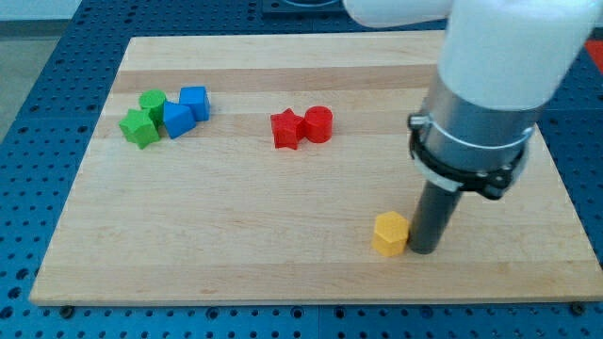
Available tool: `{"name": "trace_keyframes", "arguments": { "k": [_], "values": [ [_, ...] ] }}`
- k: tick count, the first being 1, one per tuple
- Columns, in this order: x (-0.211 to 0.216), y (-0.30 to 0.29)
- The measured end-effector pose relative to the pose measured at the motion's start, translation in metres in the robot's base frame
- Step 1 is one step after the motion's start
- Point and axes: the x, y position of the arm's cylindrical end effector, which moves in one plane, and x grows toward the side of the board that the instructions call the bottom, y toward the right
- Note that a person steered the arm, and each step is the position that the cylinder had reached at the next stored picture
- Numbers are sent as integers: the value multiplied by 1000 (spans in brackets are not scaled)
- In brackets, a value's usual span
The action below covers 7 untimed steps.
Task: Slide the yellow hexagon slightly left
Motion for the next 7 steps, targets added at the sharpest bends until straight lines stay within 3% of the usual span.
{"name": "trace_keyframes", "arguments": {
  "k": [4,7],
  "values": [
    [0,-102],
    [-39,-120]
  ]
}}
